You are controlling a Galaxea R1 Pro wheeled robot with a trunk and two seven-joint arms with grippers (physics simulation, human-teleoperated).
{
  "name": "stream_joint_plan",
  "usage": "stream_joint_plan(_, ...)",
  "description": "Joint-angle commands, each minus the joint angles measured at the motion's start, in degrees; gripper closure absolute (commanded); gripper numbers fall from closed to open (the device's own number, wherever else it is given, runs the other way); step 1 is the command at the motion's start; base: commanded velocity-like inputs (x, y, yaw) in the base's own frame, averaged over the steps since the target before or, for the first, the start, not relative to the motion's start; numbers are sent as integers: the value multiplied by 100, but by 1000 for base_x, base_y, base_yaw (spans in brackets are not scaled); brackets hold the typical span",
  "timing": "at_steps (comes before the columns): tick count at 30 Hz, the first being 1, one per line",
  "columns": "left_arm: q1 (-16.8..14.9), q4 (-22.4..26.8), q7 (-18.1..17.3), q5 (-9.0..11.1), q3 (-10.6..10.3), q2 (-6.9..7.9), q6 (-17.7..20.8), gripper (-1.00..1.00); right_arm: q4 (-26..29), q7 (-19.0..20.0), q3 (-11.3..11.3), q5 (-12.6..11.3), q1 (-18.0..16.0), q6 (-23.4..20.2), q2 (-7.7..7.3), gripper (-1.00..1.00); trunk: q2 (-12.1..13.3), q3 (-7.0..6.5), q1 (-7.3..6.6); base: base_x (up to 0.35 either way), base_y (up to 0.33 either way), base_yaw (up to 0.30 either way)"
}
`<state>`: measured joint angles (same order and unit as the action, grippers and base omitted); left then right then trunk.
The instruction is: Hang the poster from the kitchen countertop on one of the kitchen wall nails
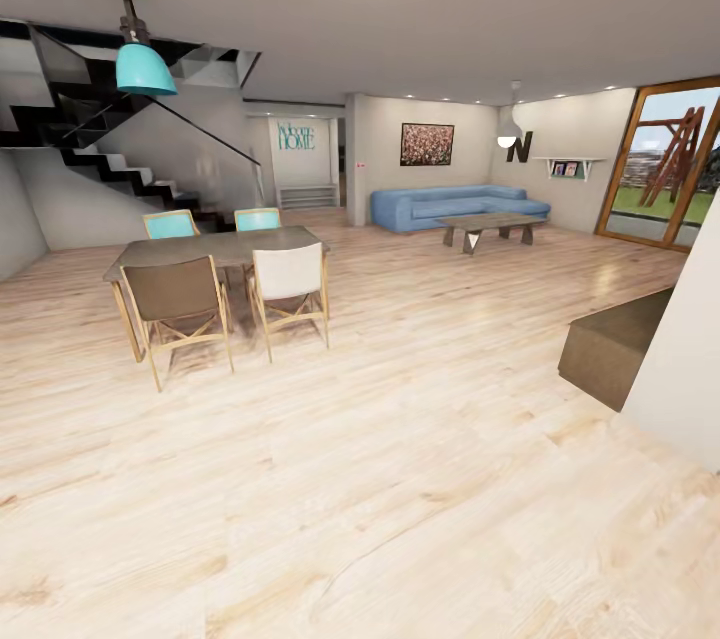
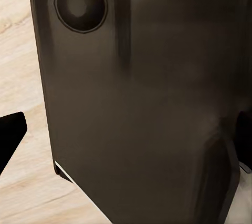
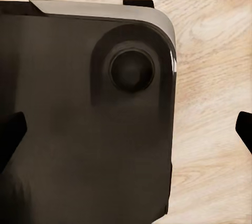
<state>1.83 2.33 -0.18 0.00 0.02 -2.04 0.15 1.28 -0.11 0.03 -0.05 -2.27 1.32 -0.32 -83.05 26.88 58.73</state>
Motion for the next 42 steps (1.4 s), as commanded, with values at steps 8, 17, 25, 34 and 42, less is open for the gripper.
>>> stream_joint_plan(8, 13, 152, 20, -34, 3, -141, -12, -100, 137, -10, -31, -22, -161, 100, -163, -100, -2, 5, 0, 0, 0, 0)
stream_joint_plan(17, 19, 3985, 9, -33, 62, 38, -29, -100, 2584, -28, -46, -37, -728, 798, -486, -100, -2, 5, 0, 0, 0, 0)
stream_joint_plan(25, 19, 4098, 18, -10, 77, 104, -32, -100, 2492, -27, -44, -39, -722, 824, -520, -100, -2, 5, 0, 0, 0, 0)
stream_joint_plan(34, 19, 4100, 26, -9, 78, 107, -31, -100, 2380, -16, -37, -7, -722, 826, -522, -100, -2, 5, 0, 0, 0, 0)
stream_joint_plan(42, 19, 4100, 34, -9, 77, 107, -31, -100, 2361, -15, -28, 7, -722, 833, -523, -100, -2, 5, 0, 0, 0, 0)
